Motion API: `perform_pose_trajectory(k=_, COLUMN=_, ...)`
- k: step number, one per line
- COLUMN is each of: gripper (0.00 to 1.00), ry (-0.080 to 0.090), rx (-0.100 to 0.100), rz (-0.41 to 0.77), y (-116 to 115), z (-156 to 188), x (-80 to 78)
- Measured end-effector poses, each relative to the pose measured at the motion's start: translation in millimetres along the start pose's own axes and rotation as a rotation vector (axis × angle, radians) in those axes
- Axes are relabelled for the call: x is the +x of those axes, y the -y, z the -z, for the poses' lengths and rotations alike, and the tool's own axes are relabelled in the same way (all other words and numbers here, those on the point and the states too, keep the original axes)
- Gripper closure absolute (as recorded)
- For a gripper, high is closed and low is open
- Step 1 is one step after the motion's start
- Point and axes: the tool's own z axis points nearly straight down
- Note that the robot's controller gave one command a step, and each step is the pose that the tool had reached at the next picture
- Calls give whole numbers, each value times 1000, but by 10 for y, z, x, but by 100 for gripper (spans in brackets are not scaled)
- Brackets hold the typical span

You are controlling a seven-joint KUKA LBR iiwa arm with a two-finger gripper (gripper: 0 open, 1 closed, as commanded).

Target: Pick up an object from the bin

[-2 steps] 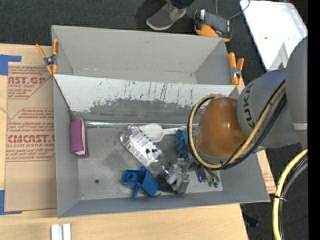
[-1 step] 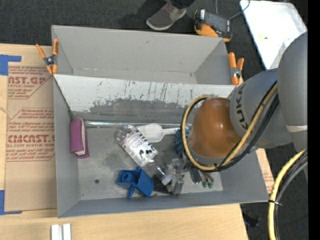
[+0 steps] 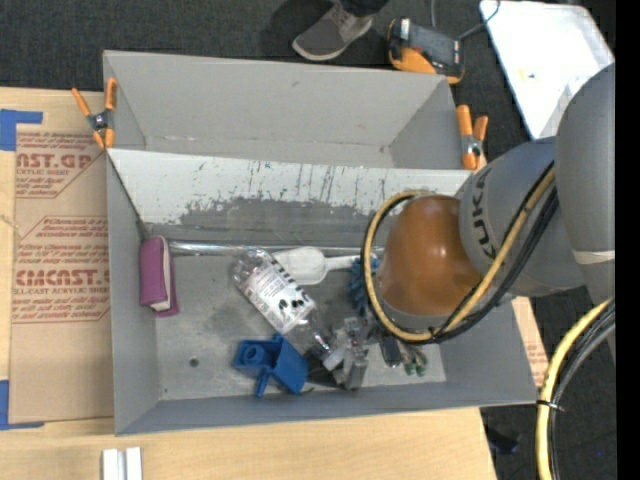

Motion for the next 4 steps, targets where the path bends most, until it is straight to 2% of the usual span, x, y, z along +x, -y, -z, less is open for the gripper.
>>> perform_pose_trajectory(k=2, gripper=100, ry=-3, rx=0, rz=-42, y=-447, z=0, x=-29)
perform_pose_trajectory(k=3, gripper=100, ry=-3, rx=0, rz=-33, y=-559, z=1, x=-43)
perform_pose_trajectory(k=4, gripper=100, ry=-1, rx=0, rz=16, y=-556, z=3, x=-47)
